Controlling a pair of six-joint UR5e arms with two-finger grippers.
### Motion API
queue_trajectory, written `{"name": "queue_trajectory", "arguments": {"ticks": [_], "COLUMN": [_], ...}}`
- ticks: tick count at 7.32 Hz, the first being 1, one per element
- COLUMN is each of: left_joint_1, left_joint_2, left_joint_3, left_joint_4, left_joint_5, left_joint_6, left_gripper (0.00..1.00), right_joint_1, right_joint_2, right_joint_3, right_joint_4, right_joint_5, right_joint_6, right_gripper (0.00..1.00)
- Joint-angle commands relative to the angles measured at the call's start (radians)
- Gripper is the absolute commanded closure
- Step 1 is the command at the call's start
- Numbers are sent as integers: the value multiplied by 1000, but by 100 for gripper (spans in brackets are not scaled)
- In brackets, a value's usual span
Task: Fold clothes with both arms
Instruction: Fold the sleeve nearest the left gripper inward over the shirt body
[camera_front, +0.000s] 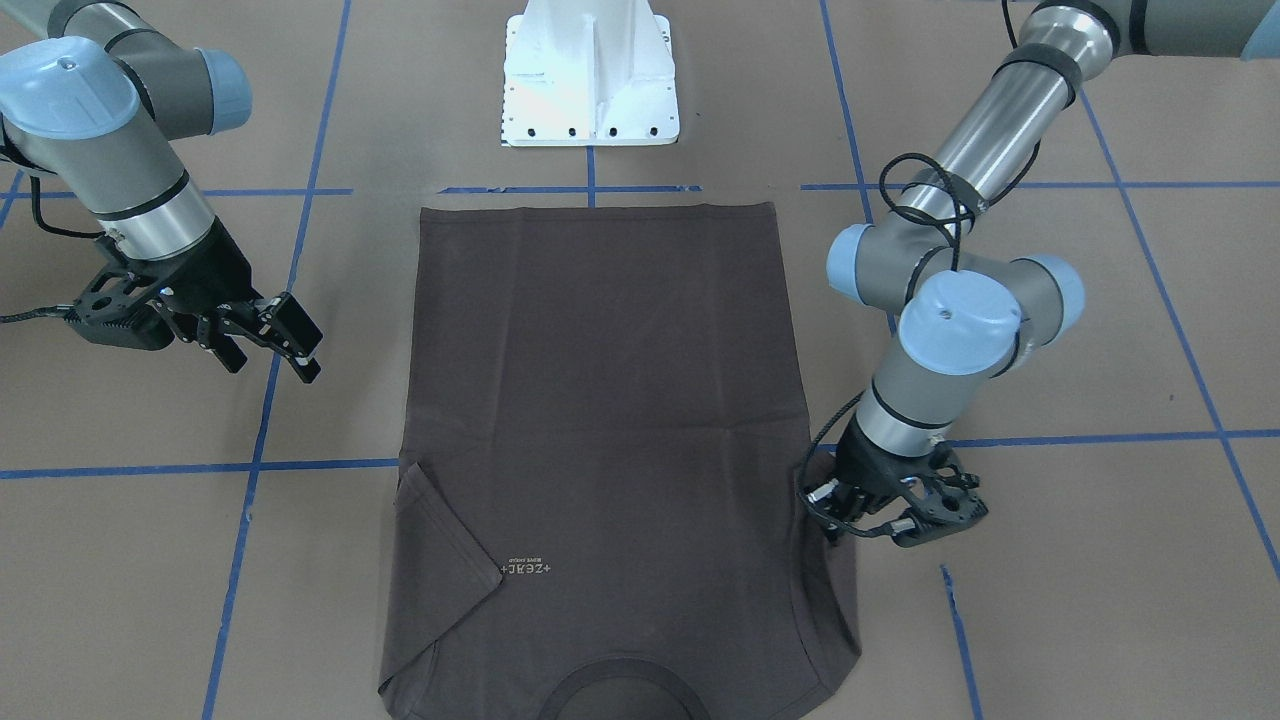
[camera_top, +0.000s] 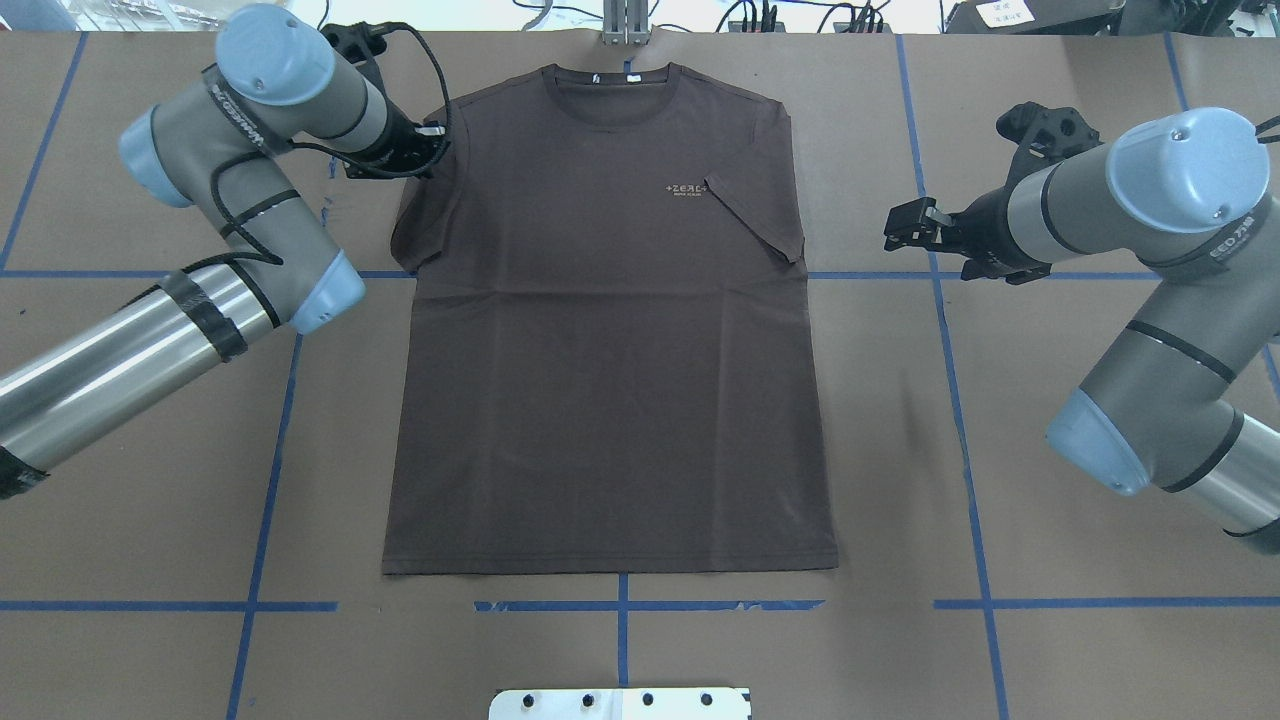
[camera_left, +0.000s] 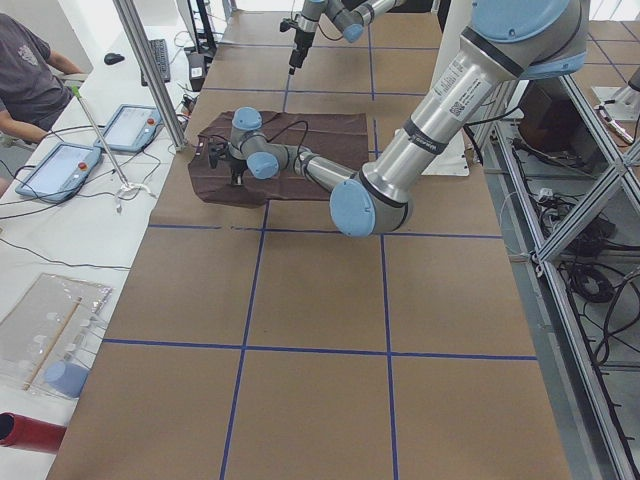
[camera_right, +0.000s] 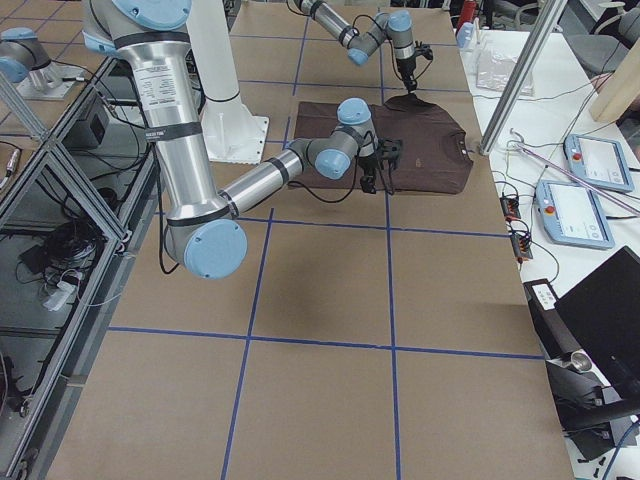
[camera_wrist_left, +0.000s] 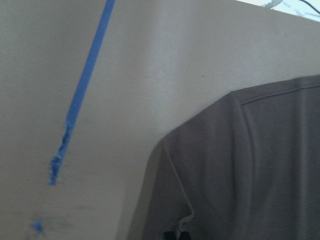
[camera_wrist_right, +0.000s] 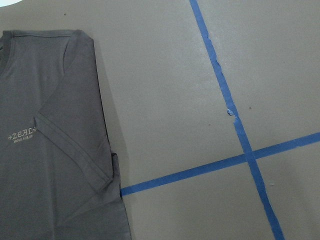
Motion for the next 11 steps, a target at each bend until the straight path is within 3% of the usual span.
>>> {"name": "queue_trajectory", "arguments": {"ticks": [1, 8, 9, 10, 11], "left_joint_1": [23, 27, 27, 29, 29], "left_joint_2": [-90, -137, -137, -138, -137], "left_joint_3": [118, 200, 200, 200, 181], "left_joint_4": [-5, -91, -93, -93, -93], "left_joint_5": [5, 63, 82, 83, 82], "left_joint_6": [-45, -91, -91, -91, -93], "left_gripper": [100, 98, 77, 63, 36], "right_joint_1": [1, -1, -1, -1, -1], "right_joint_2": [-7, -7, -1, -1, -4], "right_joint_3": [-2, -8, -8, -7, -3], "right_joint_4": [1, 1, 1, 0, 3], "right_joint_5": [3, 2, 3, 3, 3], "right_joint_6": [-1, -1, -1, -1, -1], "right_gripper": [0, 0, 0, 0, 0]}}
